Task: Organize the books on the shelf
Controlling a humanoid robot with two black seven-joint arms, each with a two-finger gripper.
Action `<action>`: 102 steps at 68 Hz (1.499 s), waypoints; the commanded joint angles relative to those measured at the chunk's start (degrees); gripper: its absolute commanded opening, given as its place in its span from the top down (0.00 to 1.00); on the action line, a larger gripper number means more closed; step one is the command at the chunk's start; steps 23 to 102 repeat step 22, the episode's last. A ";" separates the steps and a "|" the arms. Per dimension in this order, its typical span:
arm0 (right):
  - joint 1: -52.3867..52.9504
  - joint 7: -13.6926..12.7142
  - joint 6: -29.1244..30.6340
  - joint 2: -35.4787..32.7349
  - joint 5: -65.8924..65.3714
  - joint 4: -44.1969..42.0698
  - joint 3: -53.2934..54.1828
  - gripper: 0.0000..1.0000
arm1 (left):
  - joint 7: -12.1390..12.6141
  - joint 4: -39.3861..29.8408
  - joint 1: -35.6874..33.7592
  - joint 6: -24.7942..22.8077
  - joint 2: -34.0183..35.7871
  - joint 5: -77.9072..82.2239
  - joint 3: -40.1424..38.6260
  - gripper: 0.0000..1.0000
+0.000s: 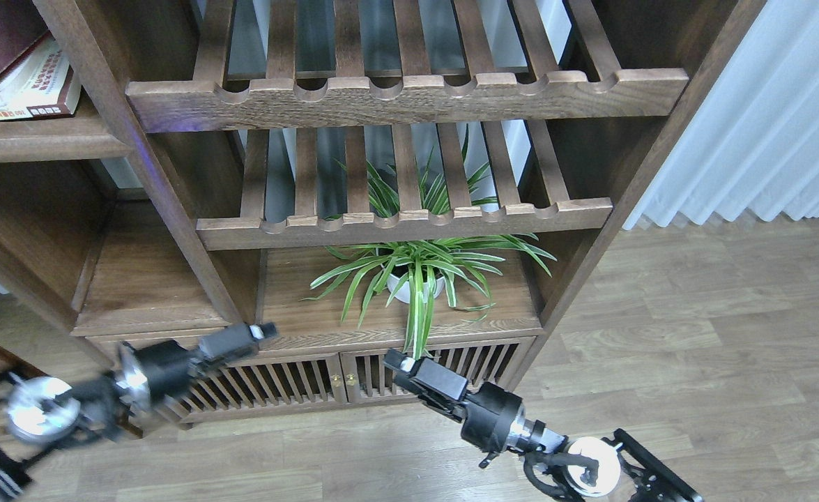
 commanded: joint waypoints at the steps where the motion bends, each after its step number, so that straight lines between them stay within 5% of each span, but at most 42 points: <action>1: 0.24 0.00 0.00 0.00 -0.04 -1.86 0.04 0.00 | -3.22 0.65 3.00 0.00 -1.07 0.07 -0.19 0.00; 102: 1.73 0.00 0.00 0.00 -0.04 -6.26 0.04 0.00 | -3.31 0.56 4.06 0.00 -0.63 -0.02 -1.77 0.00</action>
